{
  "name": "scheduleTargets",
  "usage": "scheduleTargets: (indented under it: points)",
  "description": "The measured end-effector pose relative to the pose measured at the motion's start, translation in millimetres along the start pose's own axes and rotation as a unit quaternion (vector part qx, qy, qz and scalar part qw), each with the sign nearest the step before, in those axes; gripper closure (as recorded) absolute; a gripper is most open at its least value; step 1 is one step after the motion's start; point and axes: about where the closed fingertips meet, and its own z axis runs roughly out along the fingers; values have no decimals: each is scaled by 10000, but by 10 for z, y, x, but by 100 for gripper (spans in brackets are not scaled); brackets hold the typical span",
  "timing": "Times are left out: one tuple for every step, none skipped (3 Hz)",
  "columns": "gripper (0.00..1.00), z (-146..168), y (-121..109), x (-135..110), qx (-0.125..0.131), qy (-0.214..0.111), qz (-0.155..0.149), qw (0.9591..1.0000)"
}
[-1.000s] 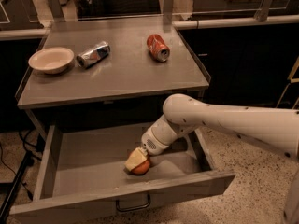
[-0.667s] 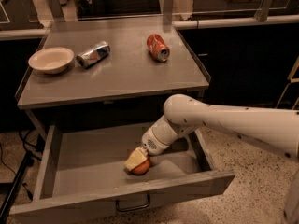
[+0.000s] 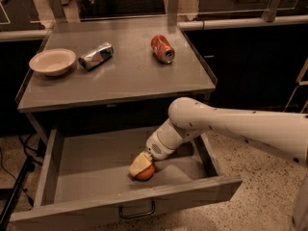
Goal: Place orange into top drawer
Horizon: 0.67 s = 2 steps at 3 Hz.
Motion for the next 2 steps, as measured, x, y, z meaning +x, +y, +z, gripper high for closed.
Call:
scheduleTargets:
  points:
    - [36, 0, 0, 0, 0, 0, 0, 10000]
    - [13, 1, 0, 0, 0, 0, 0, 10000]
